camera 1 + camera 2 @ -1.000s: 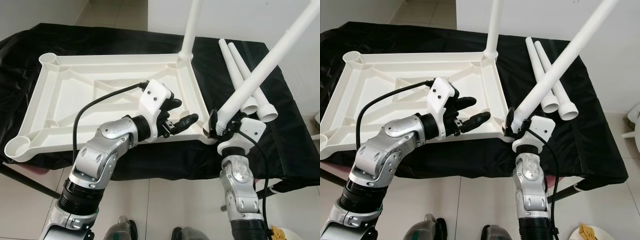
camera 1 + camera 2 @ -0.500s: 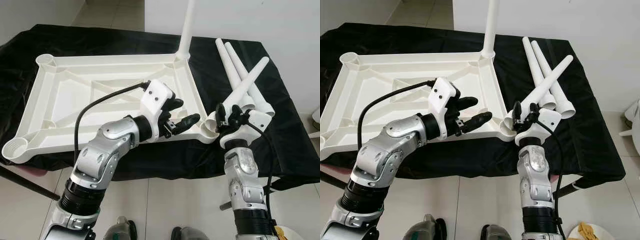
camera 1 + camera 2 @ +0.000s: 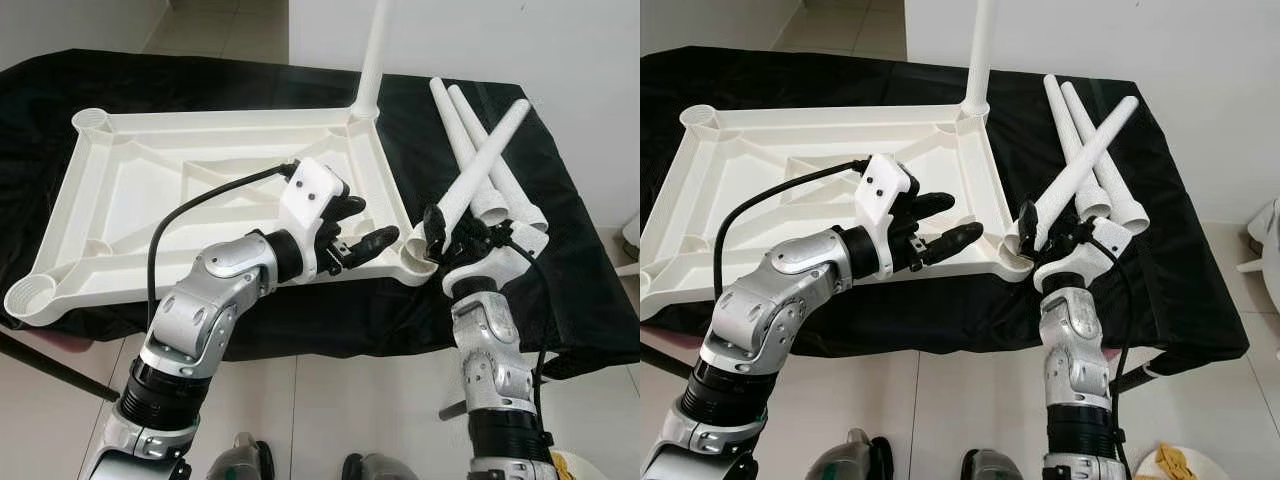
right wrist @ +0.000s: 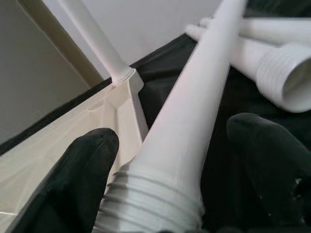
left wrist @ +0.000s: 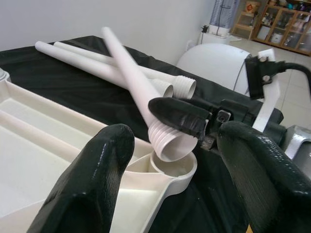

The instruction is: Building children table

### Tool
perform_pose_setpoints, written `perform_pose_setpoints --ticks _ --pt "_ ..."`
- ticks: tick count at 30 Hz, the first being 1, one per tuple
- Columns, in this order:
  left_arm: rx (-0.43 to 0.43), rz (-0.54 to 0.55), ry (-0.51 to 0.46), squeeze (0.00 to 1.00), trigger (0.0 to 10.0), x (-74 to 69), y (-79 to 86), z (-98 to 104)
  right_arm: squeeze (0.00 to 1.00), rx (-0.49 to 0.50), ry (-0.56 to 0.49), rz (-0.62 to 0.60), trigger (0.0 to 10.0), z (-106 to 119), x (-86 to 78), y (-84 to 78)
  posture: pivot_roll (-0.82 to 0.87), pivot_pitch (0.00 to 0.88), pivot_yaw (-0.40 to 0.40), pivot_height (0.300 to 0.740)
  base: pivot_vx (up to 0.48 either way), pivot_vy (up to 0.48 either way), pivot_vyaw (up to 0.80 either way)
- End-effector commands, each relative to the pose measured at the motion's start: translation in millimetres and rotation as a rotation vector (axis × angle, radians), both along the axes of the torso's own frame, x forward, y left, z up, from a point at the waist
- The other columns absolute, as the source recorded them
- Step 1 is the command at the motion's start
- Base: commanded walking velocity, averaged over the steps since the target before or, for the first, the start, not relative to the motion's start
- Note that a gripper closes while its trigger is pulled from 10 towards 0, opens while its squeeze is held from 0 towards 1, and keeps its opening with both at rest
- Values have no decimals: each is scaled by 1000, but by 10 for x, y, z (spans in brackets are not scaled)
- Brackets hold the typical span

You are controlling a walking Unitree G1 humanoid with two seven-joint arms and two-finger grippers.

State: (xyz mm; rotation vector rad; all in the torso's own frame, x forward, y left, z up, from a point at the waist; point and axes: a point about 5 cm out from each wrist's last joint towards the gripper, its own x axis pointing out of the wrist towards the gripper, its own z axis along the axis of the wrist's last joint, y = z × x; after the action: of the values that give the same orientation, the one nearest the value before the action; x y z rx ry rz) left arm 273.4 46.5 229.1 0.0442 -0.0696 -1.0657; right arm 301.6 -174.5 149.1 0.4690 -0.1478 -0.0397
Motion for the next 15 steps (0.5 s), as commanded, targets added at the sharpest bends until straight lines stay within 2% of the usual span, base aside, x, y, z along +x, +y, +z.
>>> perform_pose_setpoints --ticks 1,2,3,4,5,6,7,9,12,15 --pt "-3 51 -14 0 10000 24 13 31 1000 50 96 7 10000 -156 -13 7 19 110 4 740 0 0 0" --pt "-3 50 -14 0 10000 24 11 32 1000 90 113 28 10000 -147 9 27 18 110 4 740 0 0 0" --pt "-3 50 -14 0 10000 24 11 32 1000 90 113 28 10000 -147 9 27 18 110 4 740 0 0 0" --pt "-3 50 -13 0 10000 25 10 31 965 150 131 63 10000 -140 34 51 17 109 5 740 0 0 0" --pt "-5 50 -14 0 10000 24 7 31 0 217 174 110 10000 -163 67 75 18 108 5 740 0 0 0" --pt "-5 50 -14 0 10000 24 7 31 0 217 174 110 10000 -163 67 75 18 108 5 740 0 0 0" --pt "-7 50 -14 0 10000 24 3 33 0 268 218 145 10000 -192 103 91 18 105 6 740 0 0 0" --pt "-8 50 -14 0 10000 25 0 35 0 297 247 164 10000 -213 125 97 18 104 5 740 0 0 0" --pt "-13 51 -17 0 10000 24 -5 44 0 271 295 187 10000 -237 189 91 21 98 1 740 0 0 0" --pt "-15 52 -19 0 10000 24 -6 47 0 258 300 175 10000 -232 223 67 23 97 0 740 0 0 0"
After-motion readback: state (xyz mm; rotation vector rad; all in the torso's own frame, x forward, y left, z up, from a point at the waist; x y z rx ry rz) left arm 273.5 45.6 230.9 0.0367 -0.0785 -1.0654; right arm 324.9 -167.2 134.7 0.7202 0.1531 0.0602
